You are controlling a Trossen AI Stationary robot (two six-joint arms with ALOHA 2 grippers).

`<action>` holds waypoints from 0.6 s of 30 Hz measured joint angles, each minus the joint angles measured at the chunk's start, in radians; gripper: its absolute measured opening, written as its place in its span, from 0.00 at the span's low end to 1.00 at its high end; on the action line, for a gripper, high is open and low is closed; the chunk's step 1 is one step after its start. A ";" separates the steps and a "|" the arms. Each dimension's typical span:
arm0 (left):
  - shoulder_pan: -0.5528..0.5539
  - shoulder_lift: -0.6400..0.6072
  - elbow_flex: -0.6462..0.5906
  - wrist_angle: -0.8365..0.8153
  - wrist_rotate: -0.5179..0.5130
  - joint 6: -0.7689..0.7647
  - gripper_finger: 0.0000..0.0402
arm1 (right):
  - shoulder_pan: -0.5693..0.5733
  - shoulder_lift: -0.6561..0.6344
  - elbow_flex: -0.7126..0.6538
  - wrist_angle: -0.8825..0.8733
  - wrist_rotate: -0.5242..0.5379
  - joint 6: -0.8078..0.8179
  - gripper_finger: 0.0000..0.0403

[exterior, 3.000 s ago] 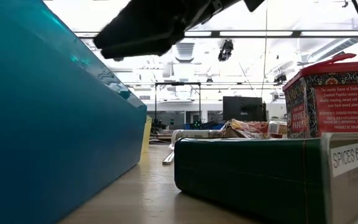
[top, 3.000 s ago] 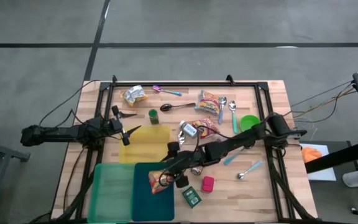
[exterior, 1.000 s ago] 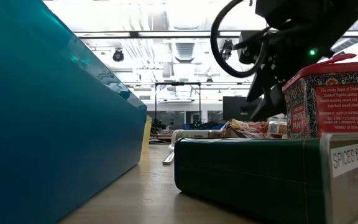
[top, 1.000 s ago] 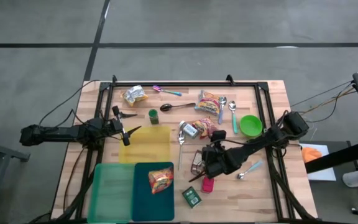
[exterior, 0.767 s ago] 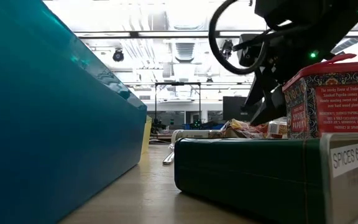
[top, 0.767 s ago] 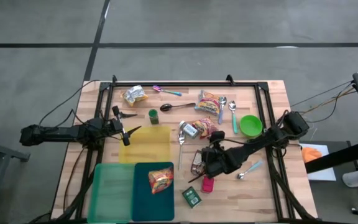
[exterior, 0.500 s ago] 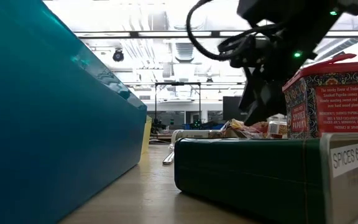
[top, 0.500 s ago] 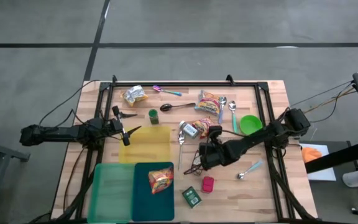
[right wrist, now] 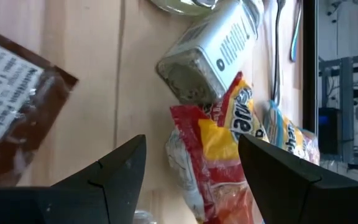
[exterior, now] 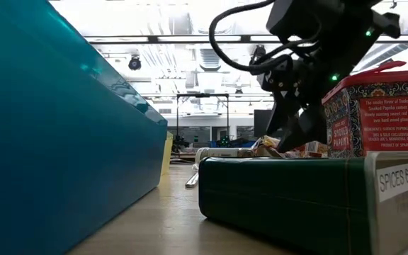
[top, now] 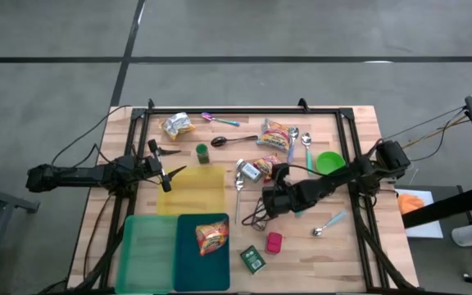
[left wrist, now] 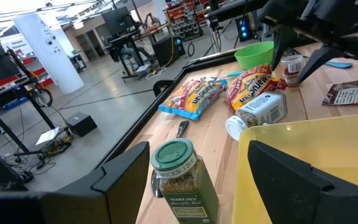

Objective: Pick & Place Food Item
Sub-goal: Put the red noodle pack into the blue bin

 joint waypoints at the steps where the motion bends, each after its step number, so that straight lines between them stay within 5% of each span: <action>1: 0.000 0.000 0.000 0.000 0.000 0.000 0.69 | -0.008 0.000 -0.006 0.011 -0.006 -0.006 0.63; 18: 0.000 0.000 0.000 0.000 0.000 0.000 0.69 | -0.111 0.039 -0.013 0.055 -0.096 -0.093 0.63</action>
